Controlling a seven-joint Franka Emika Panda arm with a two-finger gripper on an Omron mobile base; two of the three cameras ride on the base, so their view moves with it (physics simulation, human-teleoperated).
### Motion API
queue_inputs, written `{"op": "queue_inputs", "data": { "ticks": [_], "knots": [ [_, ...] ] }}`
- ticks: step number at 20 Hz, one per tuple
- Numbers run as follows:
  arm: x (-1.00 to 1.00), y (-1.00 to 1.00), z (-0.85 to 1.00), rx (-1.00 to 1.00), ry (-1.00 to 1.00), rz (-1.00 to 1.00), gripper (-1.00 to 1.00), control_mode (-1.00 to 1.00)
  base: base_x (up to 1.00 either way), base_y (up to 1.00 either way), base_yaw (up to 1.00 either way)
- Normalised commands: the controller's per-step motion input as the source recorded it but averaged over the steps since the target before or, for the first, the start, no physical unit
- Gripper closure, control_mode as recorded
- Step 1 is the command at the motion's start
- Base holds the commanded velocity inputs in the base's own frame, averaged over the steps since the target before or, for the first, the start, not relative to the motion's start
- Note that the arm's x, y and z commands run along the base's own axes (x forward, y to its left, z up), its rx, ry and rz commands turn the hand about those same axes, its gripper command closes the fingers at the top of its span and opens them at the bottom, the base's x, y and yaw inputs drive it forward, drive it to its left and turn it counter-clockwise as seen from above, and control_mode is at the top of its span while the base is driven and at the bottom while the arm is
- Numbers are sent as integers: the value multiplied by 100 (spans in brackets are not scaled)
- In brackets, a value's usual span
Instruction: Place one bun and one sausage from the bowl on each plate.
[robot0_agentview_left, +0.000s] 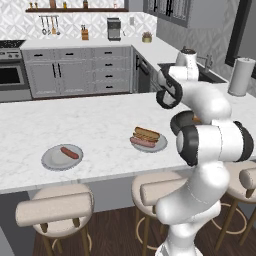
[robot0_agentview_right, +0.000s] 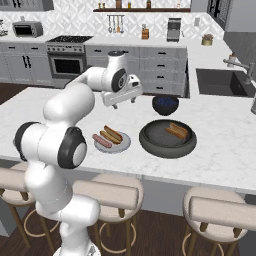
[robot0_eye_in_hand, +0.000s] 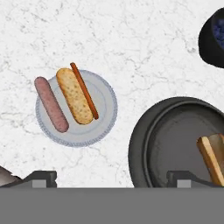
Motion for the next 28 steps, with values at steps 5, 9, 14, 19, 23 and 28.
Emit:
{"op": "queue_inputs", "data": {
  "ticks": [5, 9, 14, 19, 23, 28],
  "knots": [
    [0, -100, 8, -3, -1, -4, -100, -100, 0, 0, 0],
    [0, -100, 0, -3, 0, -5, -100, -100, 0, 0, 0],
    [0, -100, 0, -5, 0, -4, -100, -100, 0, 0, 0],
    [-4, -47, -18, -9, 5, 0, -100, -100, 0, 0, 0],
    [-2, 1, -62, -17, 15, 0, -100, -100, 0, 0, 0],
    [23, -1, -89, -2, -1, 0, -100, -100, 0, 0, 0]
  ]
}}
